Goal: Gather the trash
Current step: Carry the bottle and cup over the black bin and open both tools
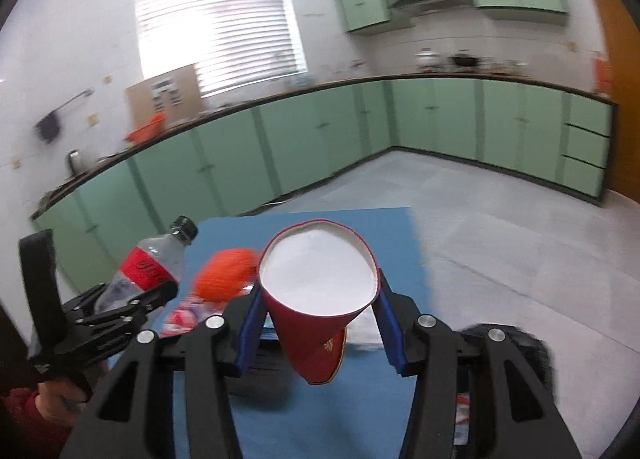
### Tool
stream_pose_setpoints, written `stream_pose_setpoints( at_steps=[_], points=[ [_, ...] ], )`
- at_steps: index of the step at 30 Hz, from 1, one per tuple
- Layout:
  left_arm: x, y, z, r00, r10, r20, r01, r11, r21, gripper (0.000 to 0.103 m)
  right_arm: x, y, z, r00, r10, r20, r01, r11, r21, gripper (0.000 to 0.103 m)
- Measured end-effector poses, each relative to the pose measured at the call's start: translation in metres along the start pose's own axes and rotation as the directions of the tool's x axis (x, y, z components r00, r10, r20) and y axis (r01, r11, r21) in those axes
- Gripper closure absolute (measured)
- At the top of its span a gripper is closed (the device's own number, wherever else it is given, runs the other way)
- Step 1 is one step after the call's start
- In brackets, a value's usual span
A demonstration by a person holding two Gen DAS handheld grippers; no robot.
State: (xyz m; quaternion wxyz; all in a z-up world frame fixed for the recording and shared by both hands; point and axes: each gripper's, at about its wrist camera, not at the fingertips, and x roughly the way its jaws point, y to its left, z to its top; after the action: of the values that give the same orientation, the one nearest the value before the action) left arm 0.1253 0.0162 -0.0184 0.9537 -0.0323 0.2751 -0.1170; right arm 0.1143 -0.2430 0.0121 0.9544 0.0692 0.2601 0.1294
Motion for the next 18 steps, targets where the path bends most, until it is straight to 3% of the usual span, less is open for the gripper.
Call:
stream_pose_setpoints(
  at_steps=[3,9,18],
  points=[
    [0.019,-0.046,0.0,0.996,-0.089,-0.016,0.09,0.995,0.034,0.043,-0.02,-0.046,-0.006,0.995,-0.096,0.004,0.096,0.994,0.043,0.053],
    [0.06,-0.141,-0.012,0.967,-0.245,-0.064,0.25,0.965,0.084,0.043,-0.044,-0.12,-0.025,0.973,-0.227,-0.03,0.229,0.967,0.115,0.053],
    [0.11,-0.232,-0.039,0.939,-0.327,-0.104,0.338,0.932,0.128,0.043,-0.056,-0.182,-0.05,0.941,-0.329,-0.081,0.338,0.928,0.155,0.053]
  ],
)
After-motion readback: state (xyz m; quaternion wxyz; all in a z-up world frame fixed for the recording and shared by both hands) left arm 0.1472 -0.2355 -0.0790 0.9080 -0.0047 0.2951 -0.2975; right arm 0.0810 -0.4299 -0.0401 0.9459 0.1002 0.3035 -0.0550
